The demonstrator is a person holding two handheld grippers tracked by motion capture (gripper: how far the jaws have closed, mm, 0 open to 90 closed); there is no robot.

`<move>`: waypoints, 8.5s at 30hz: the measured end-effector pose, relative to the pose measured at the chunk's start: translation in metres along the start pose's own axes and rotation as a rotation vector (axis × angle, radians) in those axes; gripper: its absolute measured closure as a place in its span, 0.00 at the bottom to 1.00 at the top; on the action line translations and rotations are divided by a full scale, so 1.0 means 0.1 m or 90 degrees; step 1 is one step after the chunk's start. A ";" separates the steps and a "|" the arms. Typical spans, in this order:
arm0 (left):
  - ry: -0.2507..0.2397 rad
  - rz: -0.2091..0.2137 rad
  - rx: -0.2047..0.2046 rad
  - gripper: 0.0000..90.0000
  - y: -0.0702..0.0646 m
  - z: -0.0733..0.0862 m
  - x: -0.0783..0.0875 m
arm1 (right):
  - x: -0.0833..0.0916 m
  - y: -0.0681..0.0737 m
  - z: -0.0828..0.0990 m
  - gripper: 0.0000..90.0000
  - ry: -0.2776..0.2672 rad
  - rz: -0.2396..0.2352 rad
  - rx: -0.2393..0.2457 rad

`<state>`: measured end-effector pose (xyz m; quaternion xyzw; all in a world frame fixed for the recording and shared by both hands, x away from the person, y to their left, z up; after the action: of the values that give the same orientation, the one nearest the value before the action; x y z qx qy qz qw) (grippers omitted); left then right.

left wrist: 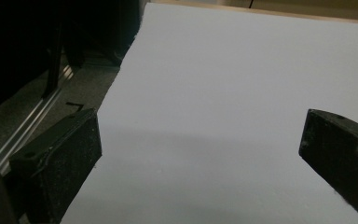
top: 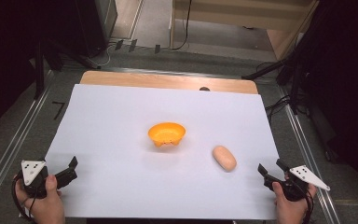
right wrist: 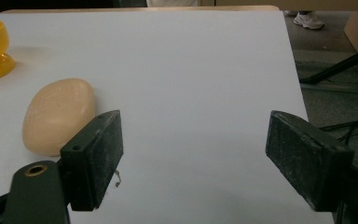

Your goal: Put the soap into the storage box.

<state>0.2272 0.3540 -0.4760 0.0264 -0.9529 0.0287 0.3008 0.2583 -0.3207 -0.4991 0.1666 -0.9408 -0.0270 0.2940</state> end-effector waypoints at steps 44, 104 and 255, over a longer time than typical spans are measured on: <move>0.013 -0.003 -0.039 0.00 -0.06 0.00 -0.02 | -0.27 0.29 -0.48 0.16 0.466 -0.030 0.187; 0.016 0.005 -0.041 0.00 -0.06 0.00 -0.03 | -0.86 0.91 -0.82 0.15 0.583 -0.079 0.206; 0.027 0.015 -0.041 0.00 -0.05 0.00 -0.04 | -1.29 1.67 -1.62 0.37 0.507 -0.275 0.569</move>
<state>0.2309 0.3490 -0.4776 0.0048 -0.9469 0.0024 0.3214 0.3989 -0.1132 -0.4107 0.4563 -0.6253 0.3736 0.5111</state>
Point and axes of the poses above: each handheld gripper's, and its own axes: x roughly backward along the jaws, z roughly out of its underside, y roughly to its left, the point moved 3 cm from there along -x, roughly forward along the jaws, and after that the axes turned 10 degrees about y, right-handed, at the moved point
